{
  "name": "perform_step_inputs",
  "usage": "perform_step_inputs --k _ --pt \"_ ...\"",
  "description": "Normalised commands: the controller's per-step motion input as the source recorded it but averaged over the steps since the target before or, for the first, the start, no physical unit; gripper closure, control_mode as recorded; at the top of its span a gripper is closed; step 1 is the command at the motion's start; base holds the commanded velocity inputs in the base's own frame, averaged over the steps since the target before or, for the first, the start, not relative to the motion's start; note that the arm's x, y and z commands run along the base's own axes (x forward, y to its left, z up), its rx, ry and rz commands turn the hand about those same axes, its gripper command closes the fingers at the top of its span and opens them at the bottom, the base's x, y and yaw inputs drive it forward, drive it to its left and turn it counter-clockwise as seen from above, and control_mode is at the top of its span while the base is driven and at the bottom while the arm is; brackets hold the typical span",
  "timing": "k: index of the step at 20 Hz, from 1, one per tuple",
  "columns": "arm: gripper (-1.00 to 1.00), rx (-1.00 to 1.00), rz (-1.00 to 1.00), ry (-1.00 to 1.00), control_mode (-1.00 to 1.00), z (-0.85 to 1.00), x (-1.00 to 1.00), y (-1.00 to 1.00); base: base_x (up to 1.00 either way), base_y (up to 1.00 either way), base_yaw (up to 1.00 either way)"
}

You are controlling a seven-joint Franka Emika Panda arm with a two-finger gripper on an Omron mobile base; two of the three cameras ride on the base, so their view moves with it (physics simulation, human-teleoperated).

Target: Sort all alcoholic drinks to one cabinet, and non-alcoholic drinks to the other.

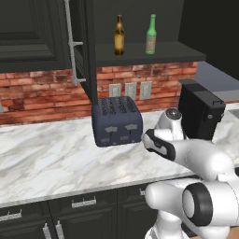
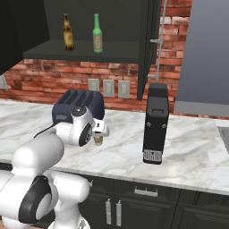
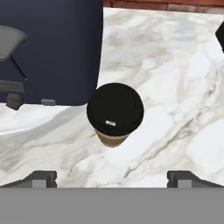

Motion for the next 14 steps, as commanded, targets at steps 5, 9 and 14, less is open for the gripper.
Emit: perform_step_inputs --k 5,9,14 --pt "-1.00 0.00 0.00 0.00 -1.00 -0.06 0.12 0.00 0.00 0.00 0.00" --pt "-1.00 0.00 0.00 0.00 -1.00 -0.01 0.12 0.00 0.00 0.00 0.00" --pt "-1.00 0.00 0.00 0.00 -1.00 -0.01 0.13 0.00 0.00 0.00 0.00"
